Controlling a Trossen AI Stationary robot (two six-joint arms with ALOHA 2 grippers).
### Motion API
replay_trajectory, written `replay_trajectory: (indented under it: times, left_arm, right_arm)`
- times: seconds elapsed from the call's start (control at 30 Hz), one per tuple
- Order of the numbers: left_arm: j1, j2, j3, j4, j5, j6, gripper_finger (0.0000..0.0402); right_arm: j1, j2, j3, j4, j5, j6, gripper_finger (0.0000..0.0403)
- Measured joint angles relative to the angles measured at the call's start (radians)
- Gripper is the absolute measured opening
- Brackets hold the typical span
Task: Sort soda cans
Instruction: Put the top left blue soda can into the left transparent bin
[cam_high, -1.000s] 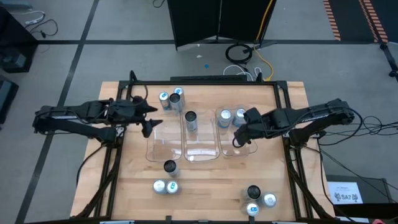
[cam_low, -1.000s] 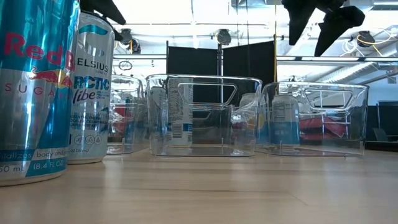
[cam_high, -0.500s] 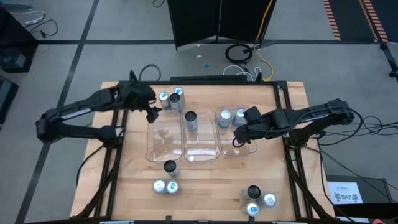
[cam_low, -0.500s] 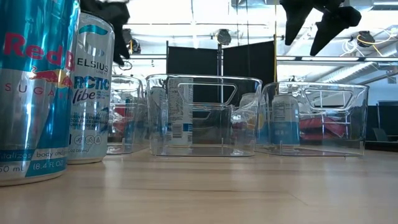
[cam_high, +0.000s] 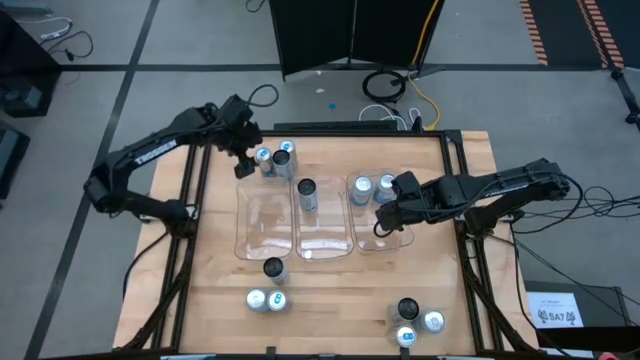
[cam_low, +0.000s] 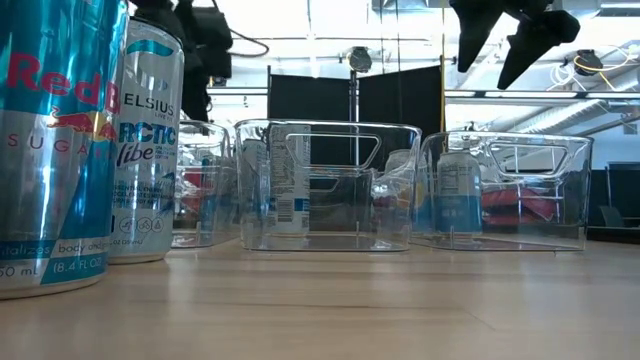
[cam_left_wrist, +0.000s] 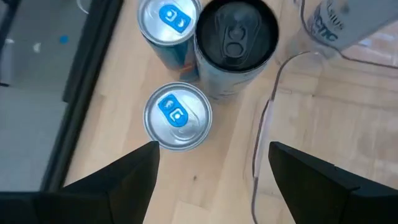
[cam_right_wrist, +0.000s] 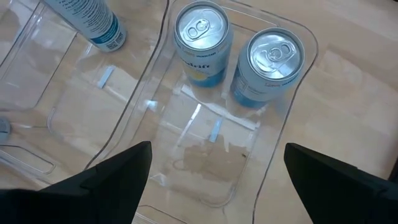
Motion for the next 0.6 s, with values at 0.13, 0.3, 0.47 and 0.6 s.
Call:
replay_trajectory:
  times: [0.13,0.3,0.47,0.6]
  left_arm:
    - [0.013,0.052,0.000,0.018,0.006,0.059,0.0312]
    - [0.017,0.084,0.000,0.048,0.005,0.103,0.0312]
    - [0.017,0.101,0.000,0.082,0.005,0.111,0.0312]
    - [0.017,0.132,0.000,0.084,0.003,0.126,0.0312]
  right_arm:
    - [0.000,0.000,0.000,0.001,0.016,0.000,0.0358]
    - [0.000,0.000,0.000,0.005,0.052,0.000,0.0358]
    - [0.000,0.000,0.000,0.005,0.054,-0.018,0.0358]
    - [0.000,0.000,0.000,0.005,0.054,-0.023,0.0358]
